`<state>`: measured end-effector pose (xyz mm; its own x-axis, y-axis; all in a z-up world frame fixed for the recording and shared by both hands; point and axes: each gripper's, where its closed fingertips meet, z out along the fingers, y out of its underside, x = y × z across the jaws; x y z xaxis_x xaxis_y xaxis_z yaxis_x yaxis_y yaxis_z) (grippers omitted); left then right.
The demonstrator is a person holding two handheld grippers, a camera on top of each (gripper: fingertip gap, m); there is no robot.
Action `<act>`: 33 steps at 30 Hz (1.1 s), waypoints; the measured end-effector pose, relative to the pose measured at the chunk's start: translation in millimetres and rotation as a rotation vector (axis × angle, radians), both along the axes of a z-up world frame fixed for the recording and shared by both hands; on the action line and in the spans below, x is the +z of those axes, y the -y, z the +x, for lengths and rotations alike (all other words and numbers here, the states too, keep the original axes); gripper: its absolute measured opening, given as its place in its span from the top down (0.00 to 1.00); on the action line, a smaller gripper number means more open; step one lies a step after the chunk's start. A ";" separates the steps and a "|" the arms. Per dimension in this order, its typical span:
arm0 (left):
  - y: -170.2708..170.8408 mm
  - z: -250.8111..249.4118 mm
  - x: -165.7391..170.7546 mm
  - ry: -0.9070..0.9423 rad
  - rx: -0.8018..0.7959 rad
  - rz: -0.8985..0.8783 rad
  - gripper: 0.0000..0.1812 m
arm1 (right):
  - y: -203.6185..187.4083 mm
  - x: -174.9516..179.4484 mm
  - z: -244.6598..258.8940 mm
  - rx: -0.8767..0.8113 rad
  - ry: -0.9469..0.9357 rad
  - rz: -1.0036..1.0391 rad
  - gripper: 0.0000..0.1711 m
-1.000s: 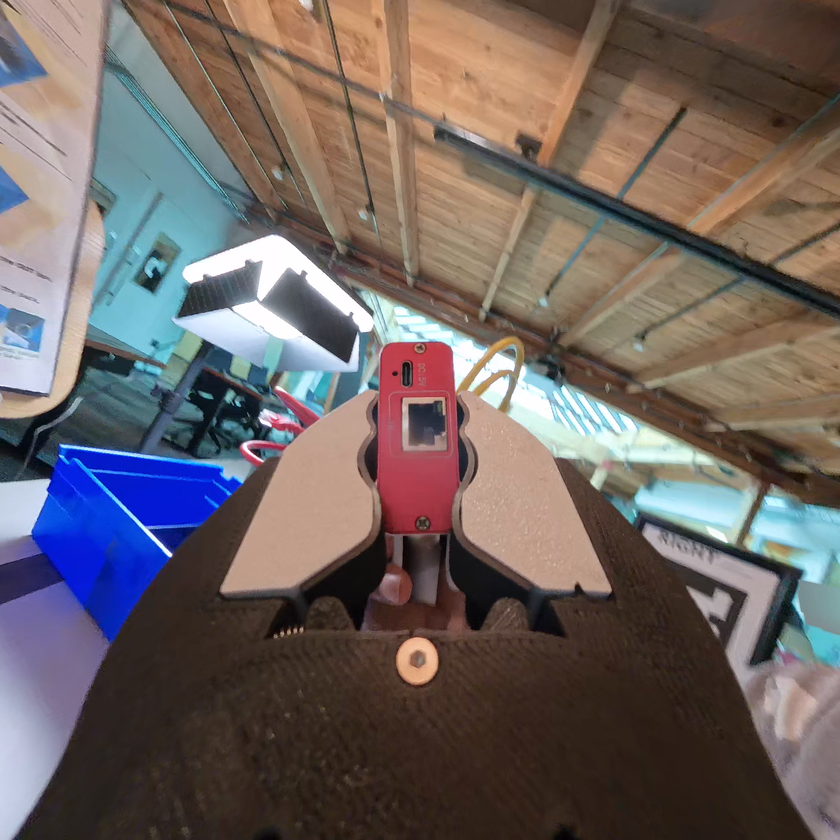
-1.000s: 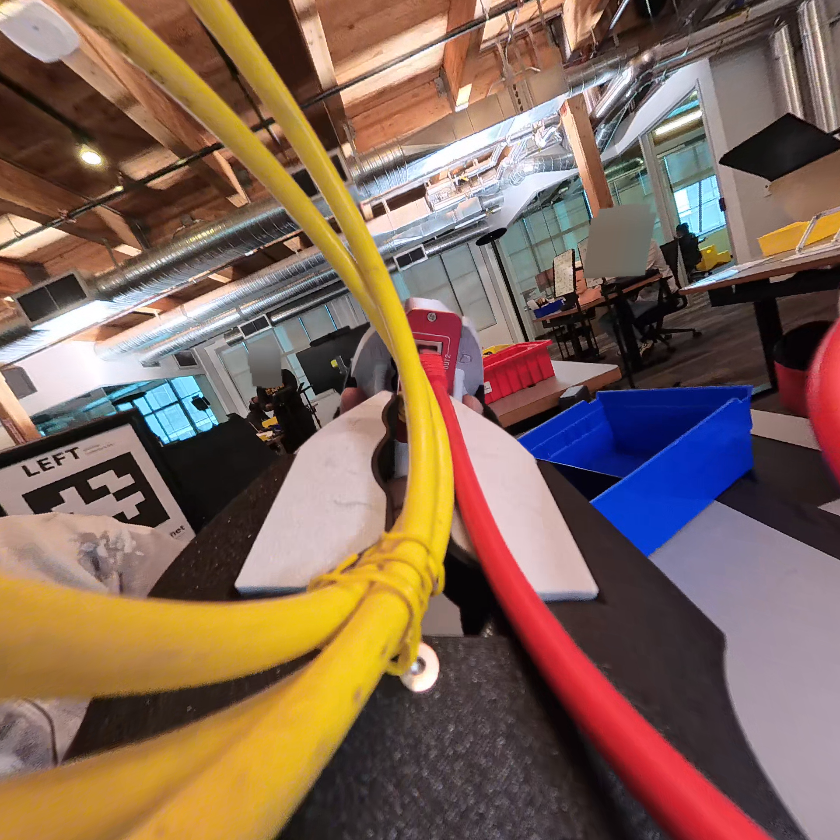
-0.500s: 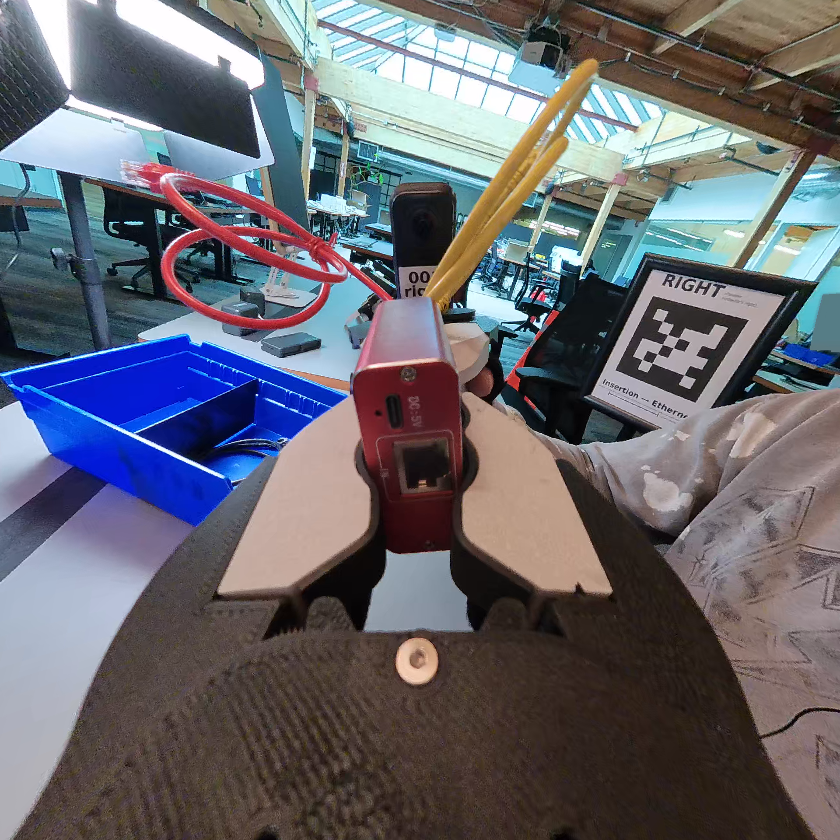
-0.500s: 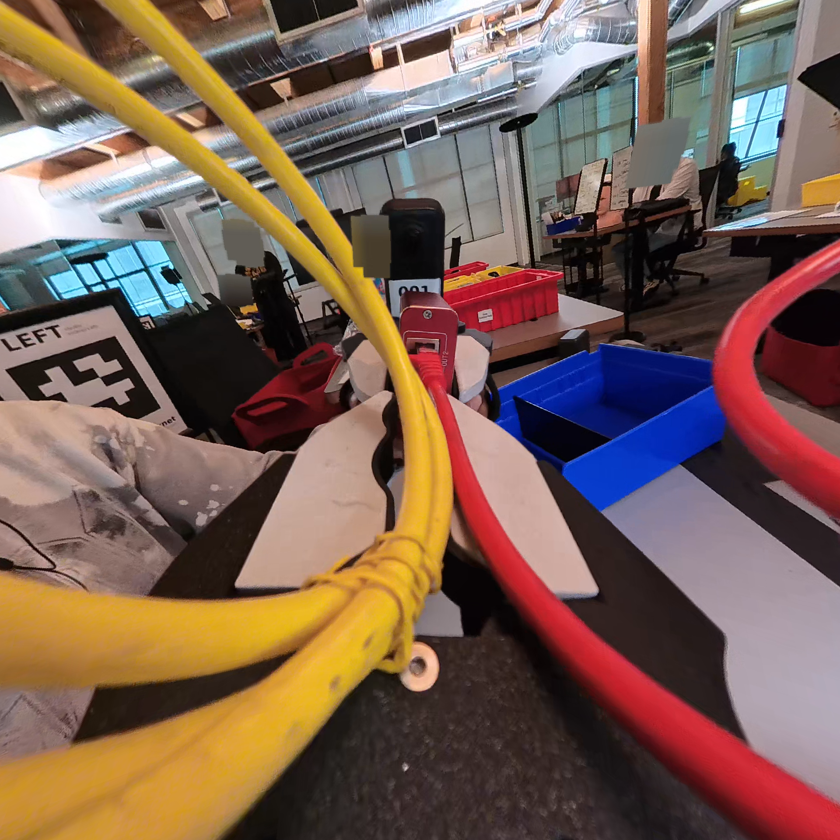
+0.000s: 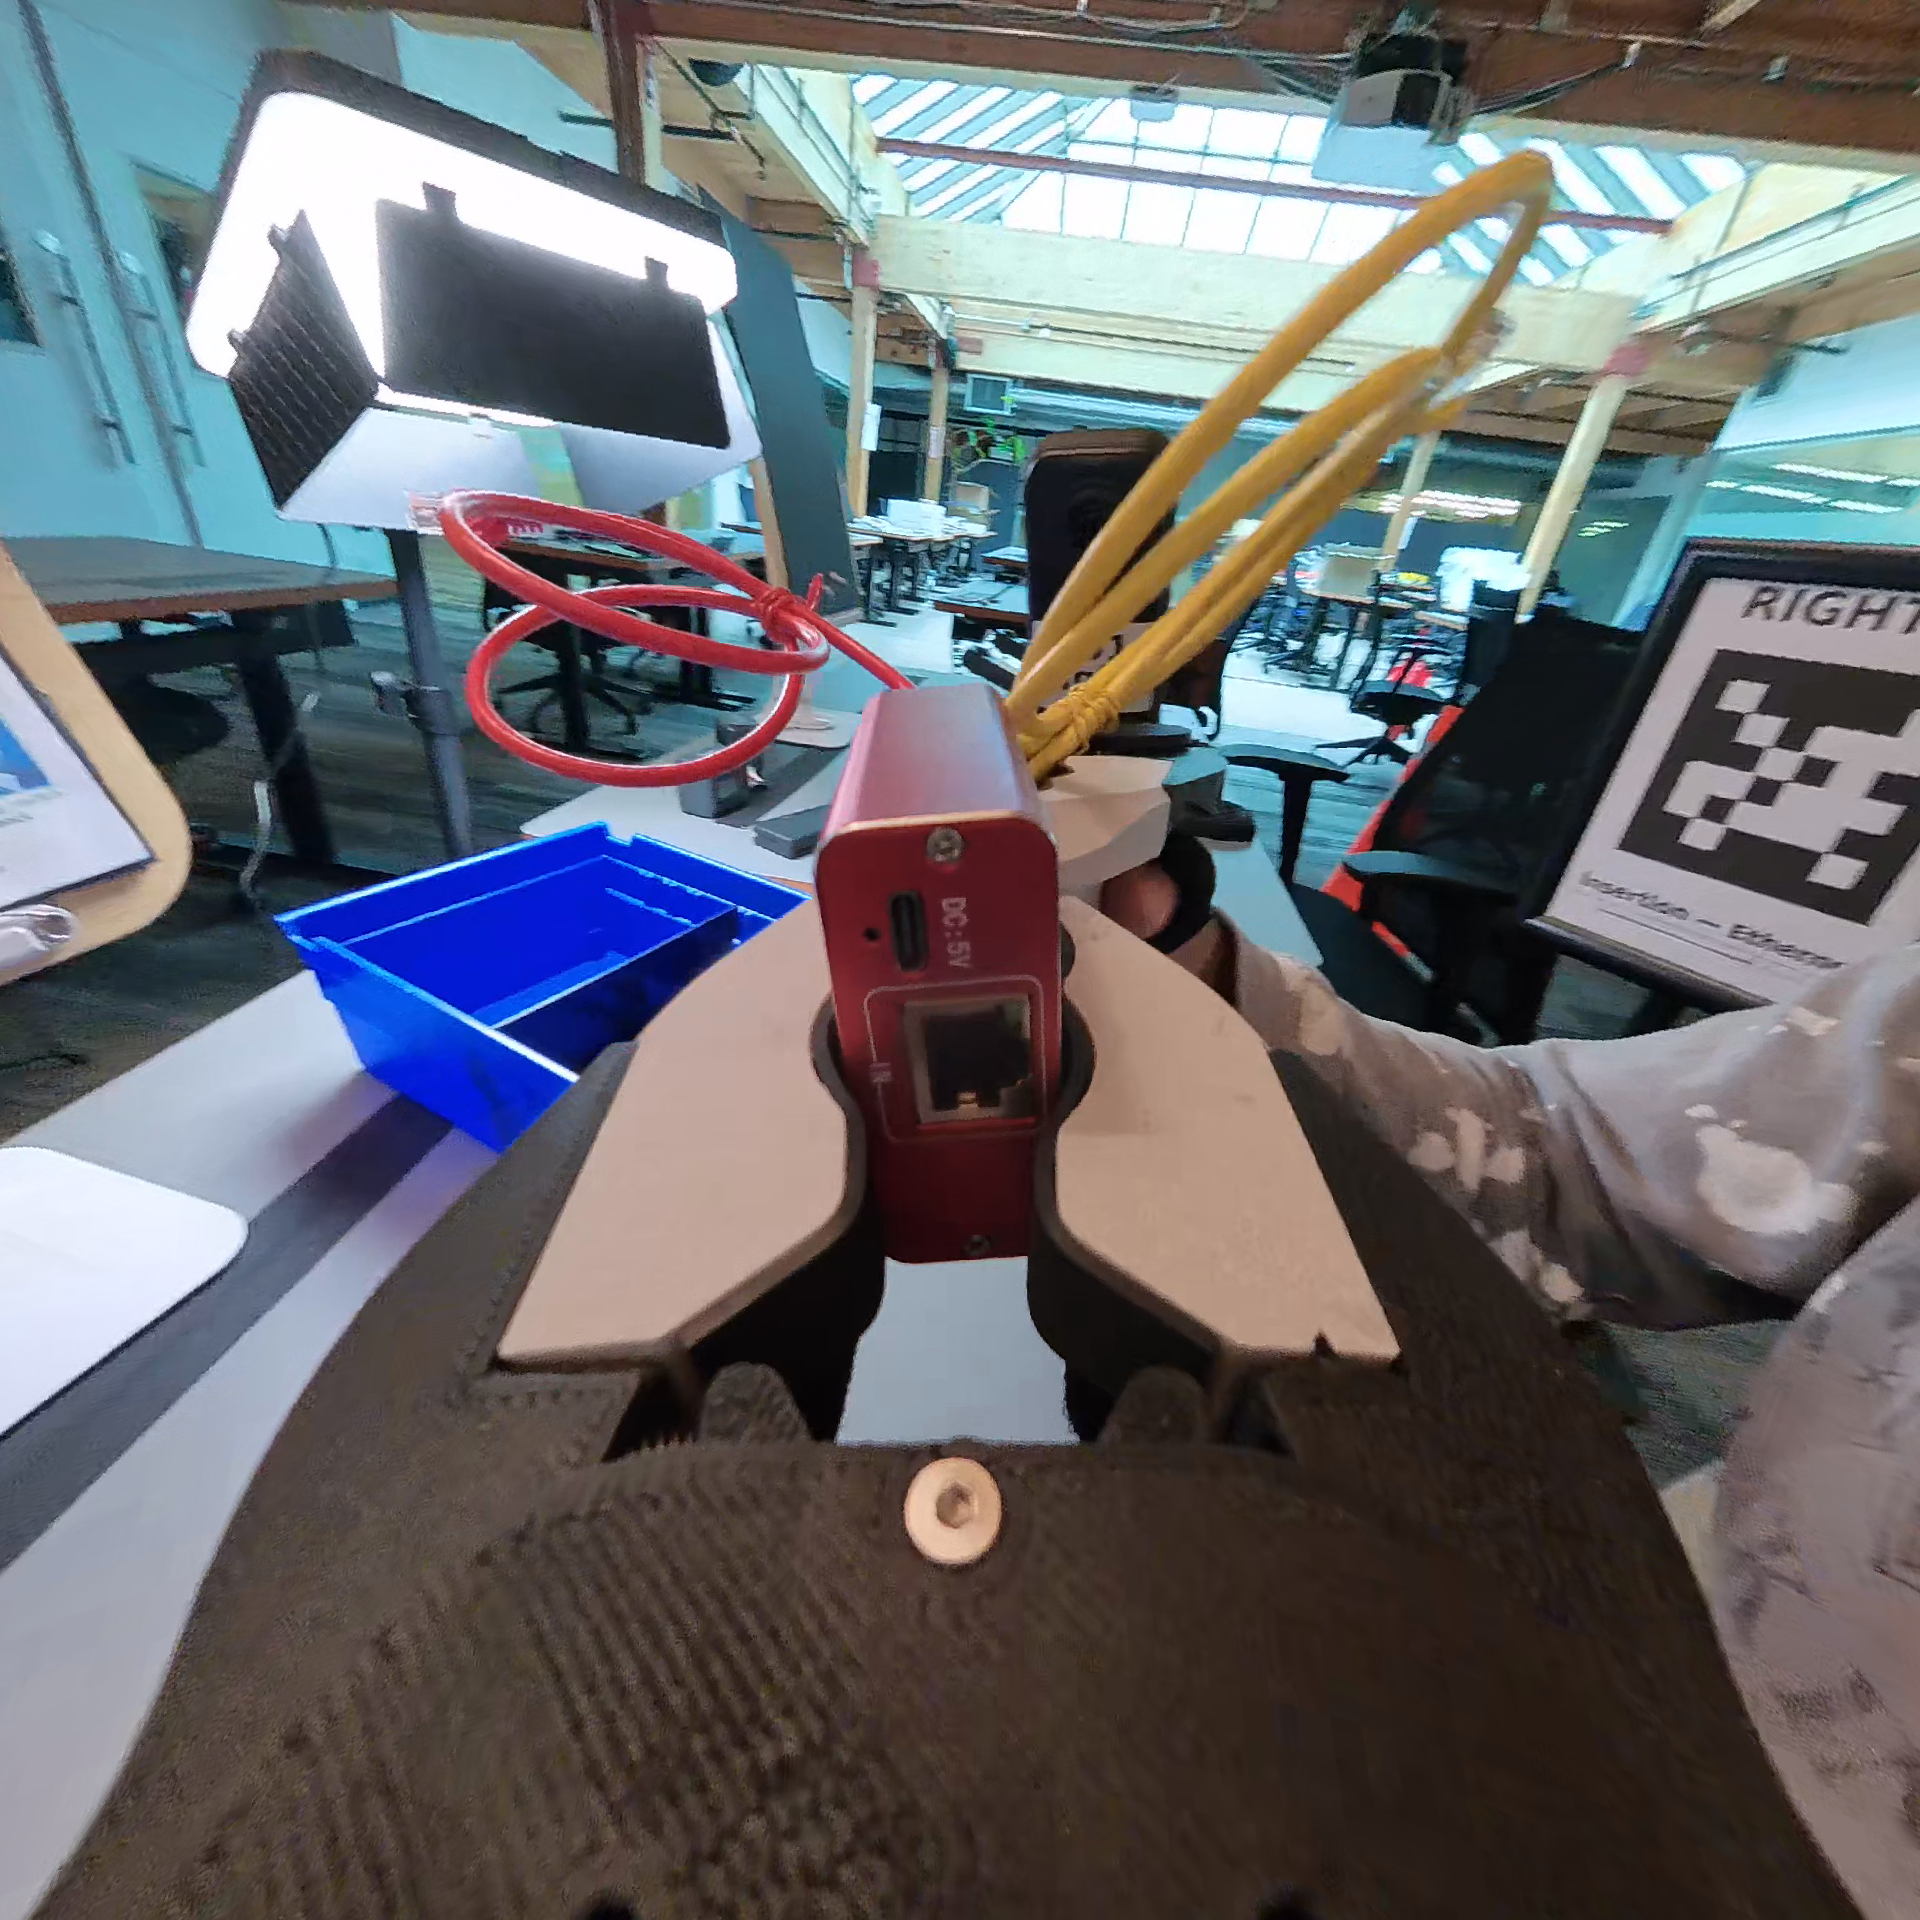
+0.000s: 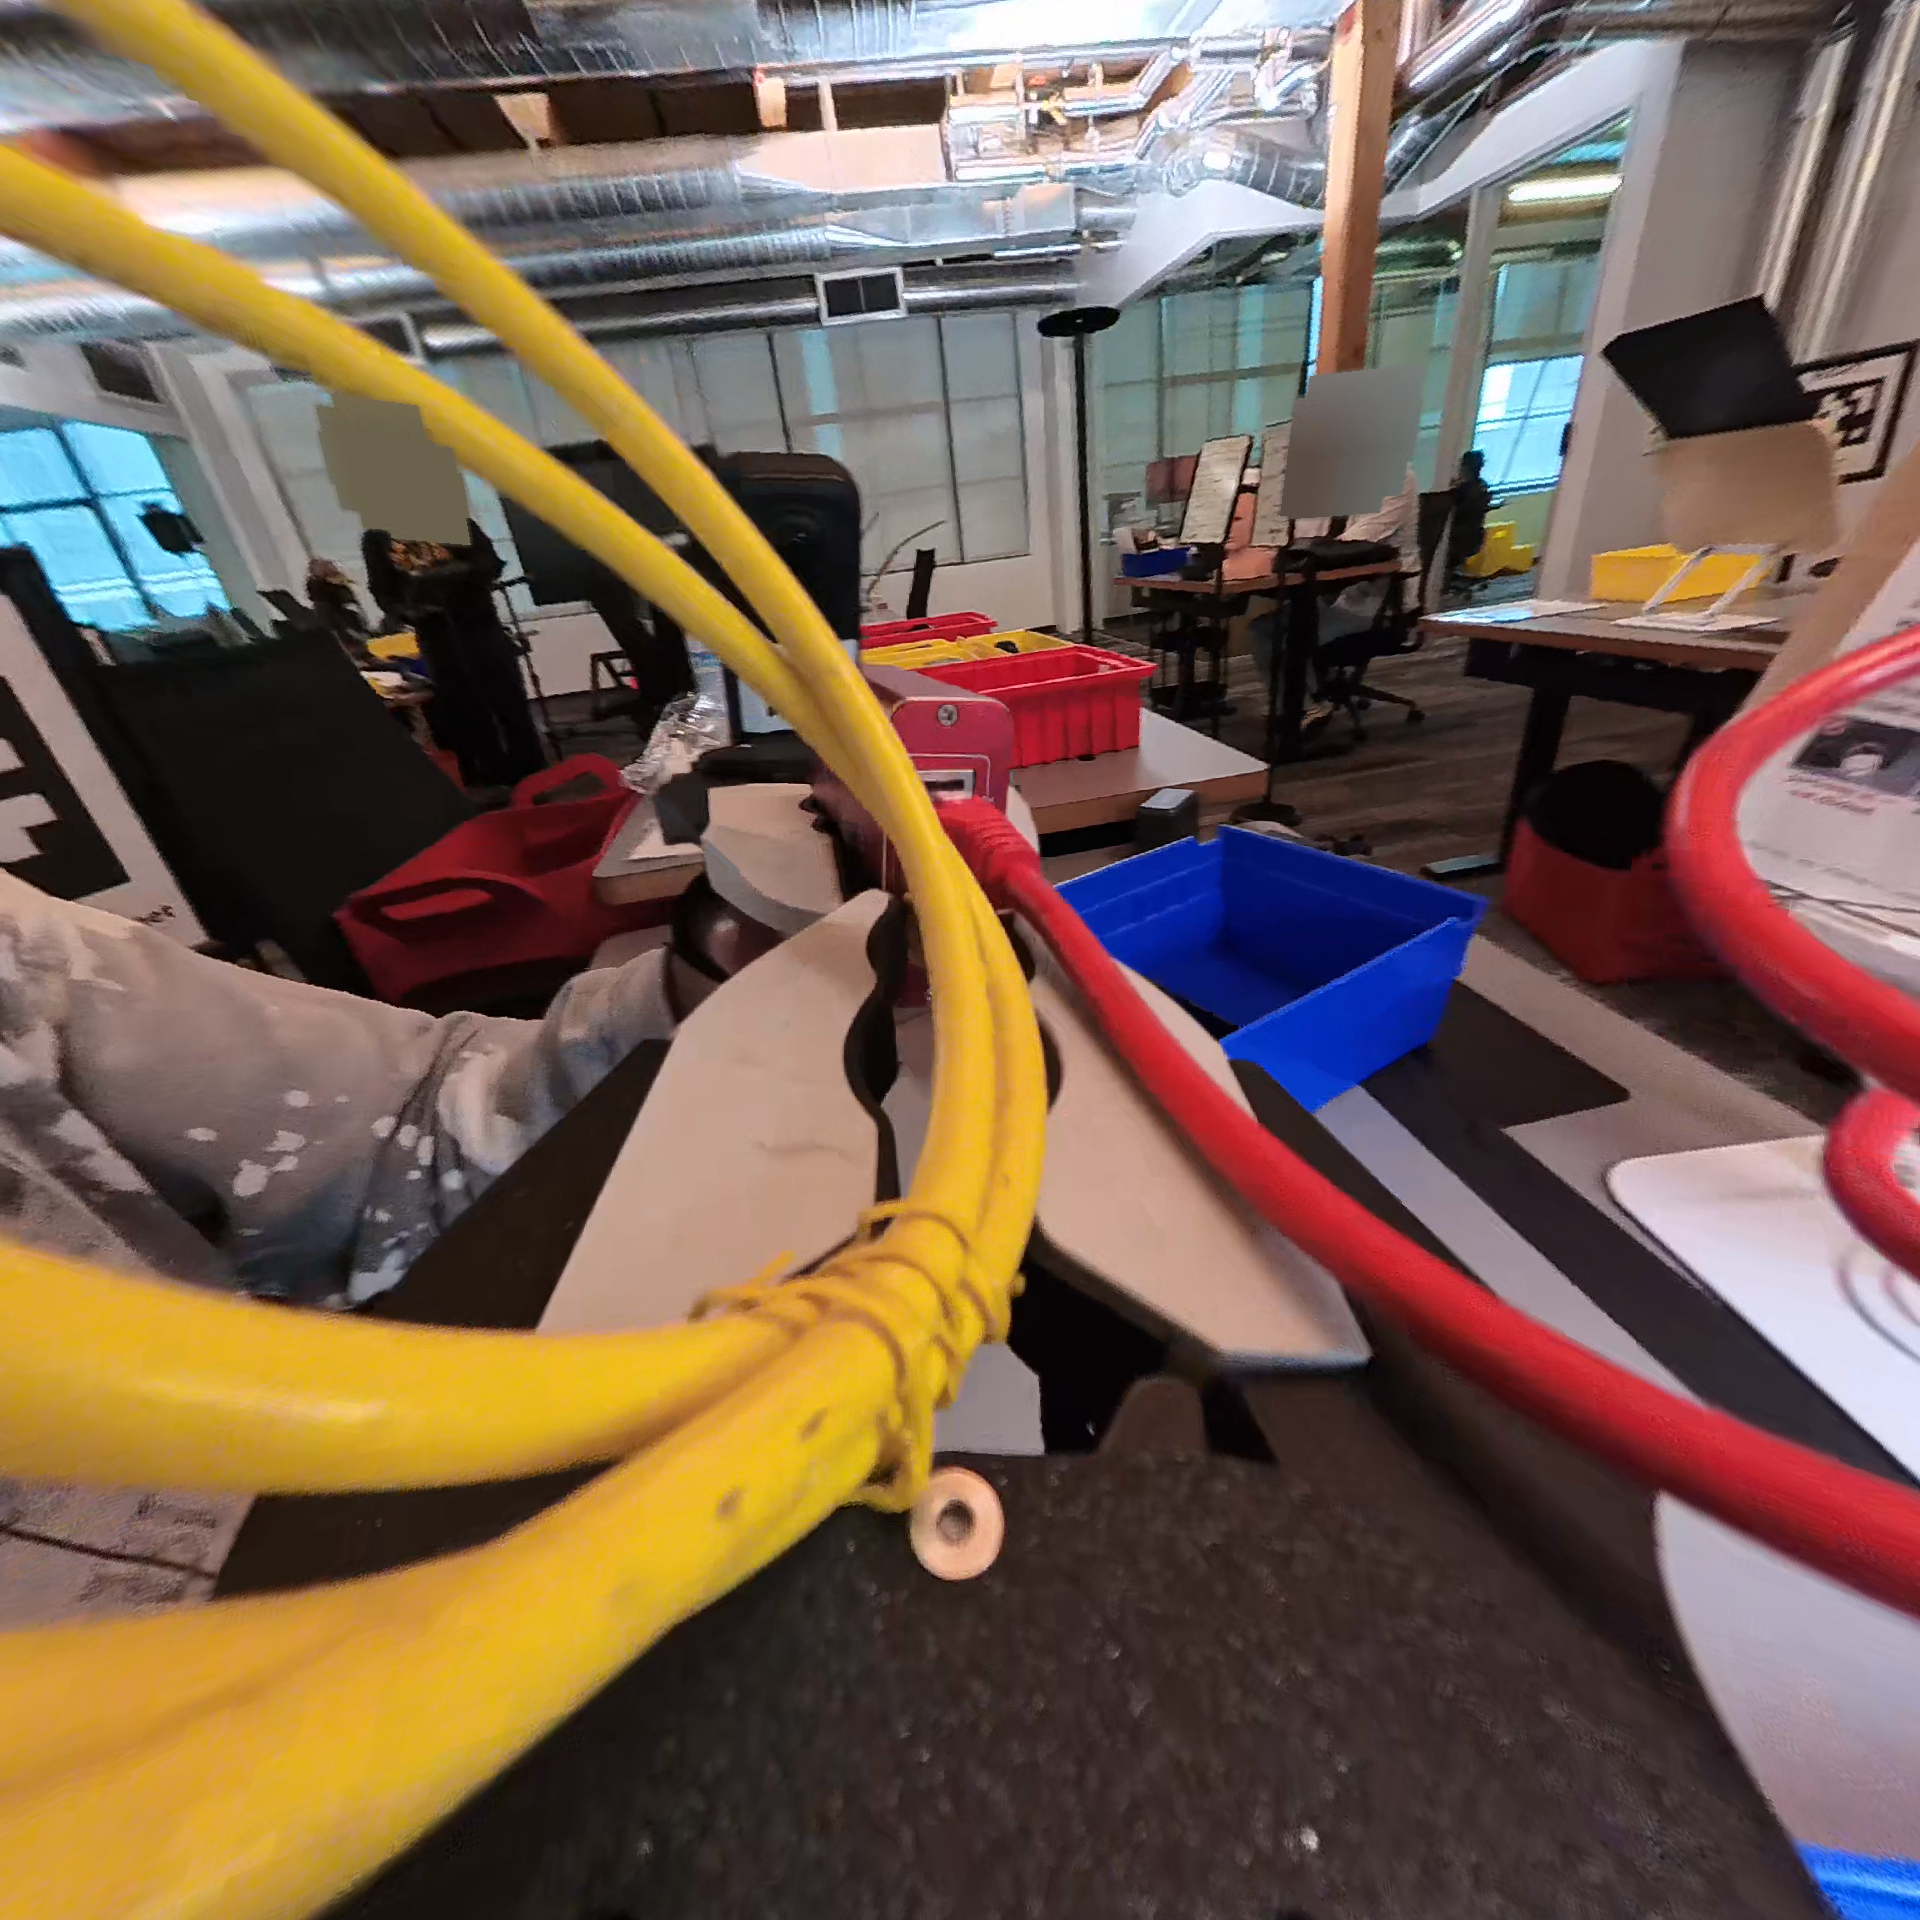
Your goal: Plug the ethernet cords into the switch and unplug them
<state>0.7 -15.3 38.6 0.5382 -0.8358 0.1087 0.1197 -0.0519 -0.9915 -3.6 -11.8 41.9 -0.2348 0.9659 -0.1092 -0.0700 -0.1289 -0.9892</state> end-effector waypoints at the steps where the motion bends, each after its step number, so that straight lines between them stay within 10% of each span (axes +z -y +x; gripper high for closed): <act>1: -1.0 0.1 0.1 -0.011 0.023 0.018 0.83 | -1.3 0.3 0.1 -0.018 -0.003 0.015 0.92; 33: 24.4 -96.3 59.7 0.117 0.172 0.115 0.83 | -128.5 -27.4 91.6 -0.334 0.116 -0.189 0.94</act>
